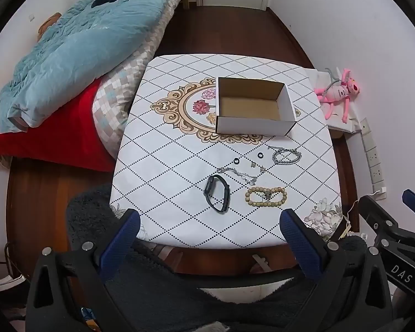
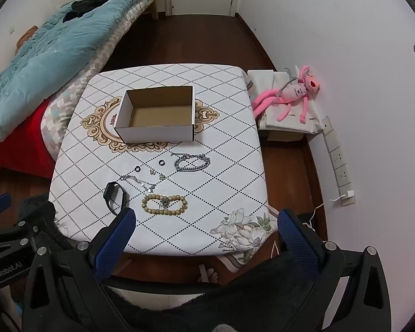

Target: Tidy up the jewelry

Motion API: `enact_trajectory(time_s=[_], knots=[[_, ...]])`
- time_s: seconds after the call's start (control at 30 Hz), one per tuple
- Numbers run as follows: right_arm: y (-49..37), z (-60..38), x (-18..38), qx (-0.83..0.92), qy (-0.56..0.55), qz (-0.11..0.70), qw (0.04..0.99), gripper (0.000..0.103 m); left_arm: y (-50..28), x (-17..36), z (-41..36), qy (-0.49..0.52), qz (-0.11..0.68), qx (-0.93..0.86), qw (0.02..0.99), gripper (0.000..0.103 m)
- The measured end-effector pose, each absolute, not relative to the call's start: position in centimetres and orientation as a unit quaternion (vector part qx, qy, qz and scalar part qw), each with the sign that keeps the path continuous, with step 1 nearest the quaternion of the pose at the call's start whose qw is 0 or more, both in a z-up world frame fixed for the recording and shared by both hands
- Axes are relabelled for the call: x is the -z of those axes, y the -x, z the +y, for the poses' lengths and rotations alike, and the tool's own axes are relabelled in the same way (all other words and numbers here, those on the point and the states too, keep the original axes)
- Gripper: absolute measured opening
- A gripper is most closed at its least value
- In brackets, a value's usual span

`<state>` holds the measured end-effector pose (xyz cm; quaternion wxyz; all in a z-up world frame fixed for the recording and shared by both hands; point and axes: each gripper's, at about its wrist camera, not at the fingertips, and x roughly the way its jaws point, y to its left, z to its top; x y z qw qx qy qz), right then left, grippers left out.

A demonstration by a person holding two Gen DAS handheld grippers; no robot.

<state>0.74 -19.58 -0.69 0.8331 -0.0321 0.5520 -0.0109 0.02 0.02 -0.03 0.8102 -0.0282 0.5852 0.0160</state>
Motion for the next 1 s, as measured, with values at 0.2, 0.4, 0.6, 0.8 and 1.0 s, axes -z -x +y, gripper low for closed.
enact_trajectory(time_s=[0.2,0.4,0.6,0.8,1.0], knots=[[-0.74,-19.56,0.74,0.010,0.032,0.552,0.833,0.103,-0.04,-0.01,0.27,0.027,0.586,-0.016,0.810,0.103],[-0.78,-19.47,0.58,0.013,0.032,0.554,0.832,0.103,-0.31,0.14,0.38,0.025,0.587,-0.017,0.809,0.103],[-0.72,-19.61,0.73,0.013,0.031,0.554,0.832,0.103,-0.17,0.12,0.11,0.024,0.586,-0.019,0.810,0.103],[-0.70,-19.69,0.57,0.013,0.031,0.554,0.832,0.103,-0.12,0.12,0.13,0.023,0.584,-0.020,0.811,0.103],[-0.66,-19.66,0.59,0.012,0.031,0.554,0.832,0.103,-0.21,0.04,0.23,0.020,0.581,-0.019,0.813,0.103]])
